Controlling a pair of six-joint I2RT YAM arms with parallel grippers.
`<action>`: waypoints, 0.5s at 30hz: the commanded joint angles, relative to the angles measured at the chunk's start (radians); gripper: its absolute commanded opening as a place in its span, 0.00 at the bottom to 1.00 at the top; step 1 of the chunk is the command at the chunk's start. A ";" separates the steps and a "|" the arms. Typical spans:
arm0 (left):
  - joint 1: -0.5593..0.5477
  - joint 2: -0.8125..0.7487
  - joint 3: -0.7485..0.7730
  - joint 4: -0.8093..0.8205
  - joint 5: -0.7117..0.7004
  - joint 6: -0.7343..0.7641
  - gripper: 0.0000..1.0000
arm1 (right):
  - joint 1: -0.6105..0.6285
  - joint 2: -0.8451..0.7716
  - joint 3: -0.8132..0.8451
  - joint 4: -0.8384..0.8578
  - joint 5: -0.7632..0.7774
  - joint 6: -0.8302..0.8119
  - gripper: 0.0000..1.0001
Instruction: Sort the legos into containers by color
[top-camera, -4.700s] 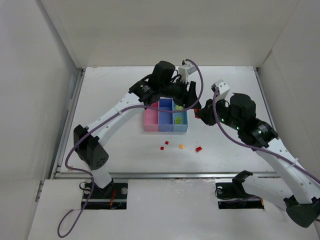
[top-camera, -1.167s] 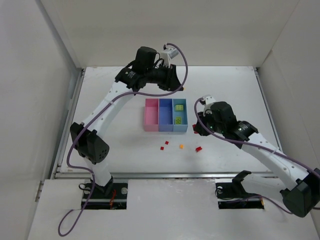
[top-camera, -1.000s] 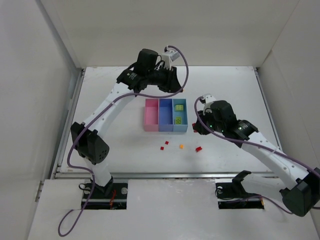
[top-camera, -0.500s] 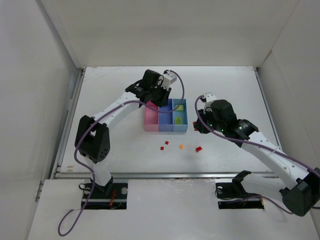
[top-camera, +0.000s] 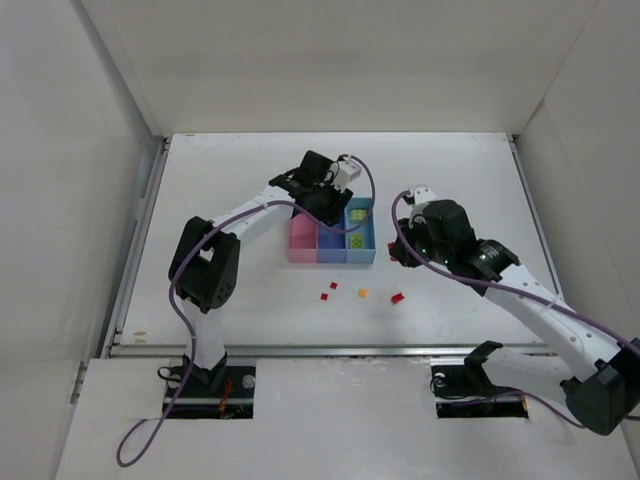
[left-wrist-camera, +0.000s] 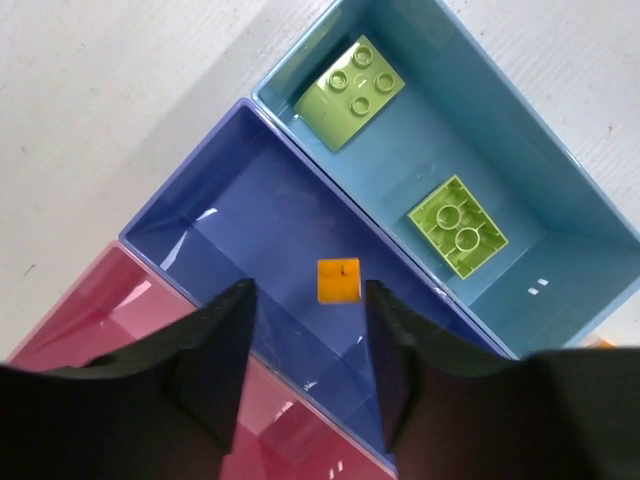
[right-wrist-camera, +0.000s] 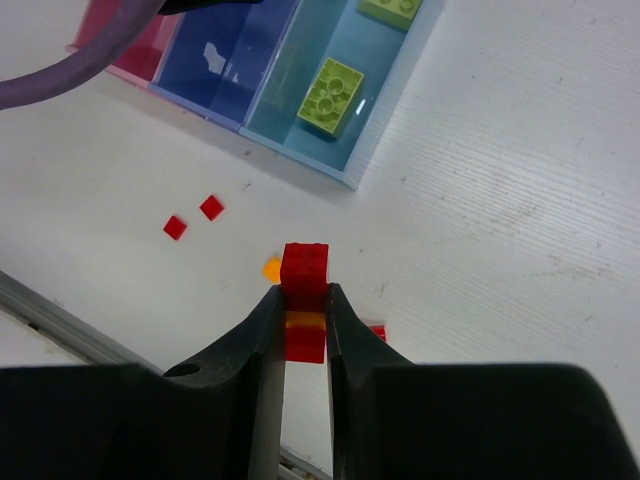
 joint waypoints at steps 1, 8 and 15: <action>-0.005 -0.033 0.002 -0.001 -0.018 0.009 0.46 | 0.011 -0.029 0.043 -0.003 0.027 0.008 0.00; -0.005 -0.073 -0.007 -0.001 -0.051 0.009 0.61 | 0.011 -0.039 0.043 -0.003 0.027 0.008 0.00; -0.005 -0.167 0.061 -0.034 -0.073 0.009 0.61 | 0.011 -0.101 0.043 0.007 -0.012 0.008 0.00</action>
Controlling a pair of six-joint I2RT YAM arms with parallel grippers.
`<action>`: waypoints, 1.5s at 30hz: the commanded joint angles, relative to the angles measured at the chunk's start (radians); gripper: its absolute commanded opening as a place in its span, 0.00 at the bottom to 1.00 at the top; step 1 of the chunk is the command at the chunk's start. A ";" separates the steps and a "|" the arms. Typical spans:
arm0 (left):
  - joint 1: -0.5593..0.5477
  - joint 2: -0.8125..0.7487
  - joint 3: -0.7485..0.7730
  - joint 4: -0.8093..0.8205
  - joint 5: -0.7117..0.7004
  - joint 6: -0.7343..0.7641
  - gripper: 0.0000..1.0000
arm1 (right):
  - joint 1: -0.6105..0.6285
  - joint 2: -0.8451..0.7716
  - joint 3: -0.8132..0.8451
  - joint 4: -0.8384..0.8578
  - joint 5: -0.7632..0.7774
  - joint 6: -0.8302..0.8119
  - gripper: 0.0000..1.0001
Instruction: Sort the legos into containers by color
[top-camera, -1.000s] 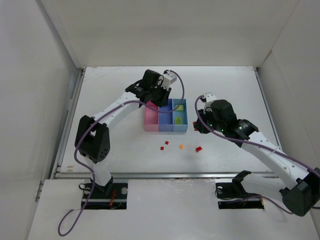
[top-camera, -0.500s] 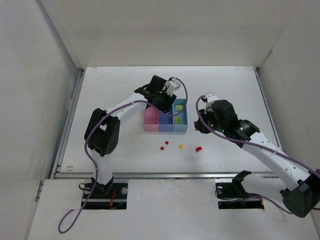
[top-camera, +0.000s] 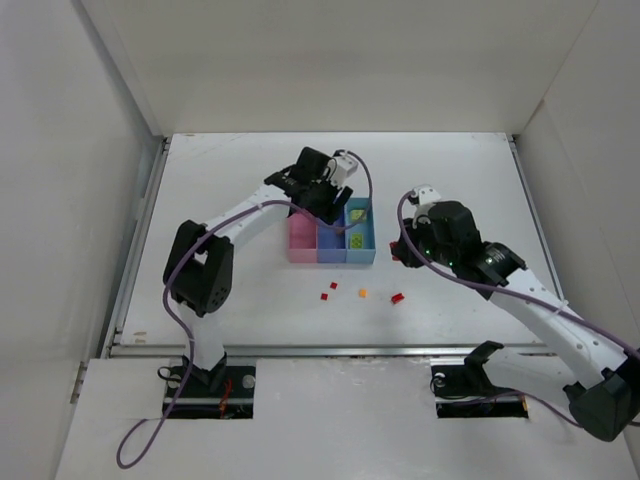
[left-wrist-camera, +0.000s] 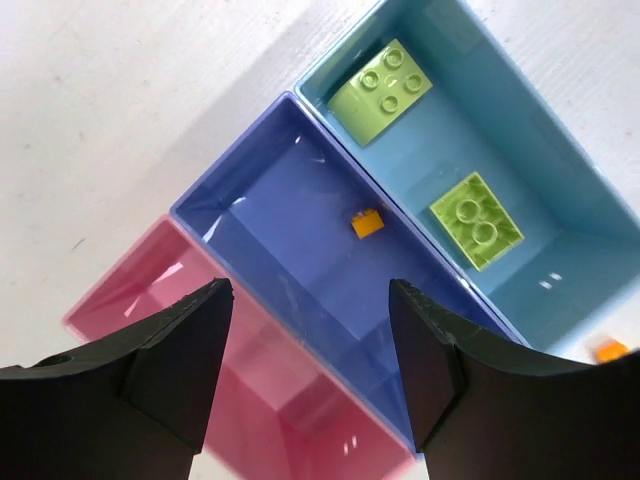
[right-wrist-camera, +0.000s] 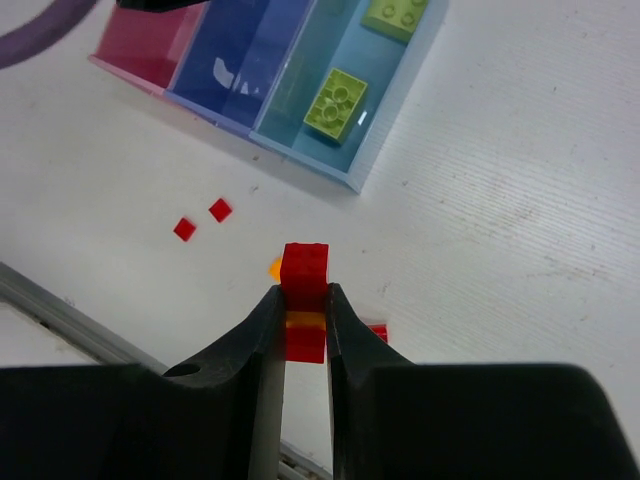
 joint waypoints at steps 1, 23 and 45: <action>-0.001 -0.149 0.093 -0.043 0.019 -0.001 0.61 | 0.011 -0.083 0.043 0.031 -0.030 0.008 0.00; -0.115 -0.304 0.135 -0.192 0.373 0.123 0.69 | -0.233 0.299 0.247 -0.307 0.167 0.179 0.00; -0.115 -0.353 0.052 -0.173 0.340 0.091 0.69 | -0.230 0.476 0.129 -0.125 0.148 0.222 0.00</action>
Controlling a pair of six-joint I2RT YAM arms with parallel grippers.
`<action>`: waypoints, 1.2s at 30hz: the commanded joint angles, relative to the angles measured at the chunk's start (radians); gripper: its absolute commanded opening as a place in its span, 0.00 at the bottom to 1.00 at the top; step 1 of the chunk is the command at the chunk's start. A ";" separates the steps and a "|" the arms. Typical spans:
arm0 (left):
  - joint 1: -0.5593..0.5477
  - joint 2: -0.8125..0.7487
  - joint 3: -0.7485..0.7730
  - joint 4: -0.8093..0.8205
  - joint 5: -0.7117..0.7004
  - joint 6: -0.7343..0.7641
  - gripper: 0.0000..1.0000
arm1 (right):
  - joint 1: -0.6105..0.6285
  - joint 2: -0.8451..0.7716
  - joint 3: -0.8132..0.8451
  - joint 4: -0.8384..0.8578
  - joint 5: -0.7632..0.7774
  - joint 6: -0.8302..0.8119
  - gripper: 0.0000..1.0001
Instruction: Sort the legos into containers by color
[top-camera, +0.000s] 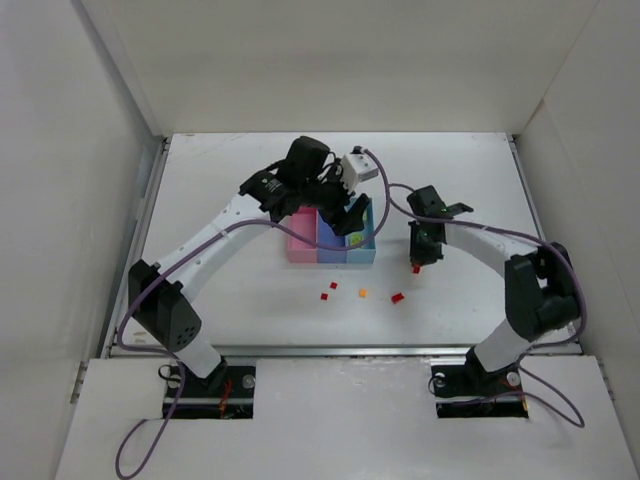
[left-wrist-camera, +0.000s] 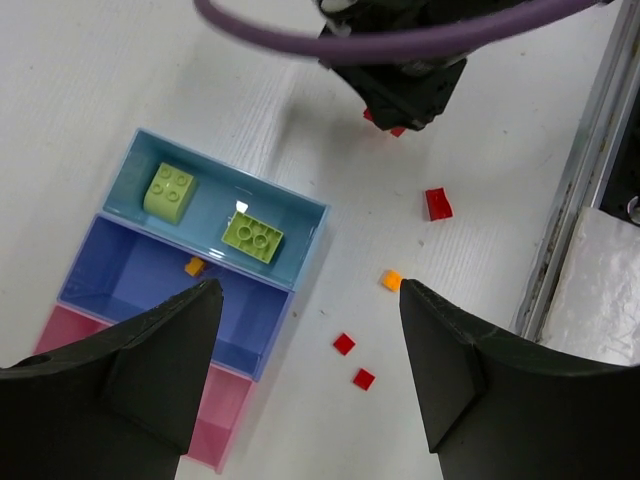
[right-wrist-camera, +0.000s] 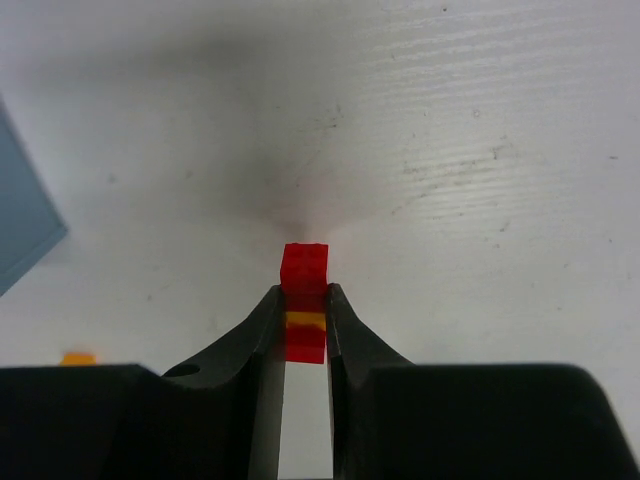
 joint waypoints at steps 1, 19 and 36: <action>0.002 -0.074 -0.023 0.026 0.025 -0.006 0.69 | -0.004 -0.169 0.004 0.038 -0.012 0.046 0.00; -0.024 -0.377 -0.428 1.101 0.511 -0.366 0.71 | 0.019 -0.748 0.159 0.505 -0.346 0.169 0.00; -0.024 -0.168 -0.234 1.101 0.605 -0.777 0.69 | 0.169 -0.785 0.134 0.518 -0.432 0.023 0.00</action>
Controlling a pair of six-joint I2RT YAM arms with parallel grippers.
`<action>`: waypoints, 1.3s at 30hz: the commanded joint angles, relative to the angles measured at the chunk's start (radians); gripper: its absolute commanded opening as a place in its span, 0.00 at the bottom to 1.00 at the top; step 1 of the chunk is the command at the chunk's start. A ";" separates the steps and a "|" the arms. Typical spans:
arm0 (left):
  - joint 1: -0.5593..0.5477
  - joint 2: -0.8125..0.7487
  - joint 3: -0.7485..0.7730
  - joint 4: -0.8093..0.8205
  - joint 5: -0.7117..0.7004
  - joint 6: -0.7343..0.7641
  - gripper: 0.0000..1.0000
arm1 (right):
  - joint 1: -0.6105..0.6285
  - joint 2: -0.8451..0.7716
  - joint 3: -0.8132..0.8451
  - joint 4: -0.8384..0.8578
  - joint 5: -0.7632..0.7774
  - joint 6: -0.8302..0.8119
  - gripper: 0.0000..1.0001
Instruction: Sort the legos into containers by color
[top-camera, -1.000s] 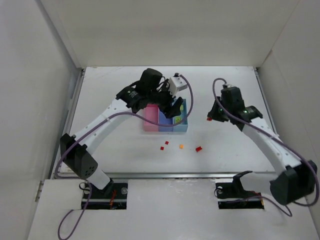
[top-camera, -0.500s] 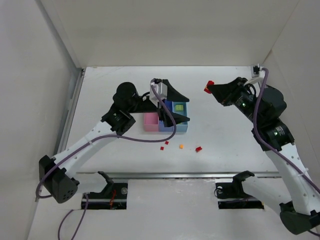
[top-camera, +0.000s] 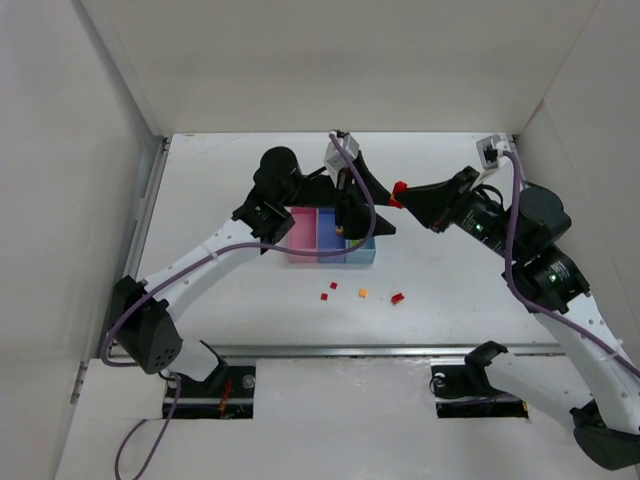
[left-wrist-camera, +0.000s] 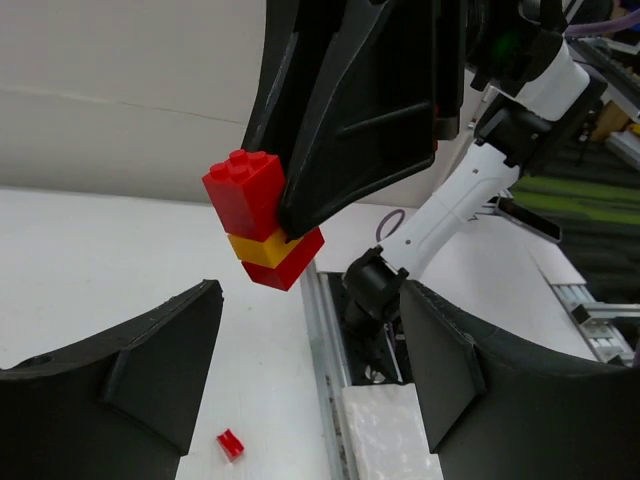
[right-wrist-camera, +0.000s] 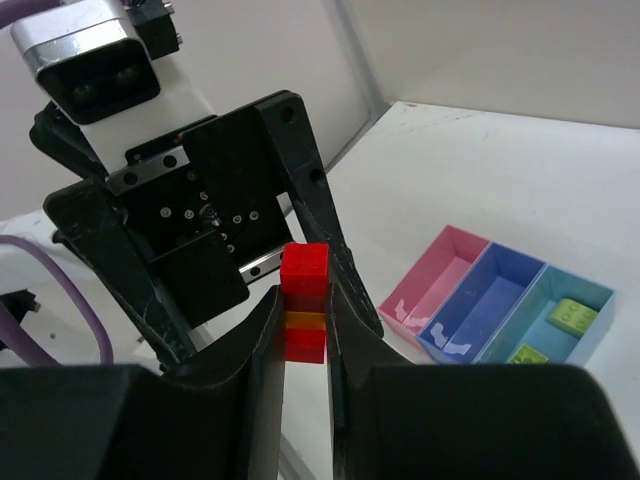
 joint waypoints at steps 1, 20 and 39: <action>0.004 -0.007 0.070 0.068 0.075 -0.100 0.69 | 0.020 -0.003 0.017 0.050 -0.004 -0.039 0.00; 0.033 -0.019 0.051 0.068 0.031 -0.152 0.69 | 0.020 -0.012 -0.002 0.040 -0.013 -0.057 0.00; 0.052 0.031 0.110 0.068 0.094 -0.187 0.60 | 0.020 -0.012 0.018 0.040 -0.042 -0.076 0.00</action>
